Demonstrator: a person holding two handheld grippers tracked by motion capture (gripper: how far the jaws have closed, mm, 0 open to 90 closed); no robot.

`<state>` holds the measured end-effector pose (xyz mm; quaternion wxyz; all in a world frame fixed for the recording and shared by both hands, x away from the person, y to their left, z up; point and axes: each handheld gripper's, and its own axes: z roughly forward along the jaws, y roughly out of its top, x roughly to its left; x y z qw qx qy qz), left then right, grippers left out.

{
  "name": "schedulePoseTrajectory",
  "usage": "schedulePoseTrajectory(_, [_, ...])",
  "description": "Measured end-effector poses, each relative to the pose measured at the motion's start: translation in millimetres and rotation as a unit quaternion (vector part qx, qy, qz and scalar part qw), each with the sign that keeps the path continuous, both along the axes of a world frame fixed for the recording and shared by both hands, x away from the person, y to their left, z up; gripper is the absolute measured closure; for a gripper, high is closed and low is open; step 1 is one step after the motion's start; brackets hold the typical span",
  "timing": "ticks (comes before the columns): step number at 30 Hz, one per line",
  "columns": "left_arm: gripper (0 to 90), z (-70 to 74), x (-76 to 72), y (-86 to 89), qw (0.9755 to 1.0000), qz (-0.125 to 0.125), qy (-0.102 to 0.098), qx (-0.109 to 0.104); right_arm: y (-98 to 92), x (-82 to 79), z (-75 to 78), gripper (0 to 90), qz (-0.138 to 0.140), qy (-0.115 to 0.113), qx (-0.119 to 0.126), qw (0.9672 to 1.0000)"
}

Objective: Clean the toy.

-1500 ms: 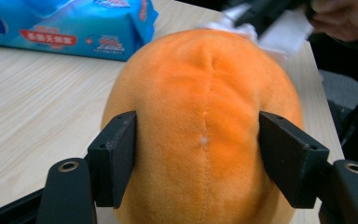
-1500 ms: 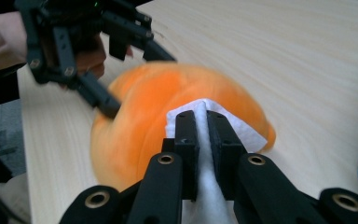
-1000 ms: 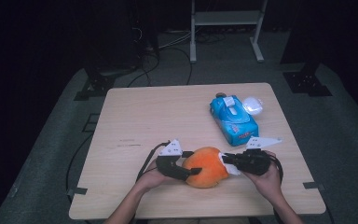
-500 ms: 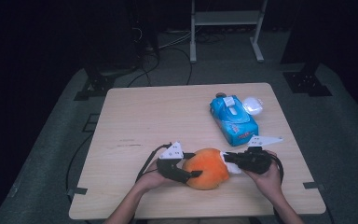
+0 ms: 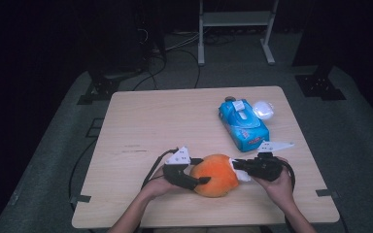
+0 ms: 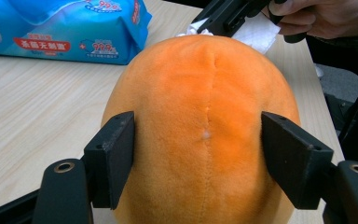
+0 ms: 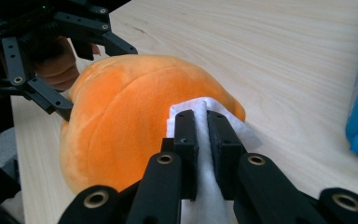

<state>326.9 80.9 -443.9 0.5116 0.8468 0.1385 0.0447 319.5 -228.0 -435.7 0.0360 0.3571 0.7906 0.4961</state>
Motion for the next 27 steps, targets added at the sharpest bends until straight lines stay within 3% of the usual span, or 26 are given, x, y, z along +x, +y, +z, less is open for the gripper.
schedulePoseTrajectory(4, [28.3, 3.8, -8.0, -9.3, 0.9996, -0.007, -0.02, 0.016, 5.7, -3.4, 9.3, 82.5, 0.004, -0.02, -0.001, 0.9998])
schedulePoseTrajectory(9, [26.7, 8.0, -18.2, -19.4, 0.9974, -0.028, -0.053, 0.039, 14.8, -7.0, 20.5, 82.3, 0.018, -0.042, 0.003, 0.9989])
schedulePoseTrajectory(12, [23.5, 8.5, -16.9, -16.9, 0.9981, -0.036, -0.042, 0.026, 10.9, -5.2, 15.3, 82.4, 0.018, -0.031, 0.004, 0.9993])
schedulePoseTrajectory(16, [21.3, 8.4, -14.0, -17.0, 0.9992, -0.025, -0.027, 0.014, 4.6, -3.5, 12.0, 82.4, 0.012, -0.02, 0.009, 0.9997])
schedulePoseTrajectory(20, [22.4, 8.2, -17.1, -26.1, 0.9994, -0.001, -0.03, 0.019, 13.6, -9.7, 21.1, 82.4, 0.023, -0.036, 0.009, 0.9991])
schedulePoseTrajectory(22, [22.1, 9.6, -19.4, -29.2, 0.9989, -0.002, -0.039, 0.025, 22.2, -15.0, 26.8, 82.4, 0.038, -0.045, 0.009, 0.9982])
schedulePoseTrajectory(24, [19.8, 12.0, -18.9, -26.9, 0.9988, -0.009, -0.041, 0.026, 28.9, -19.4, 29.2, 82.3, 0.048, -0.057, -0.01, 0.9972])
schedulePoseTrajectory(27, [13.9, 12.9, -11.7, -18.2, 0.9998, 0.007, -0.016, 0.005, 26.7, -18.5, 25.8, 82.4, 0.048, -0.053, -0.011, 0.9974])
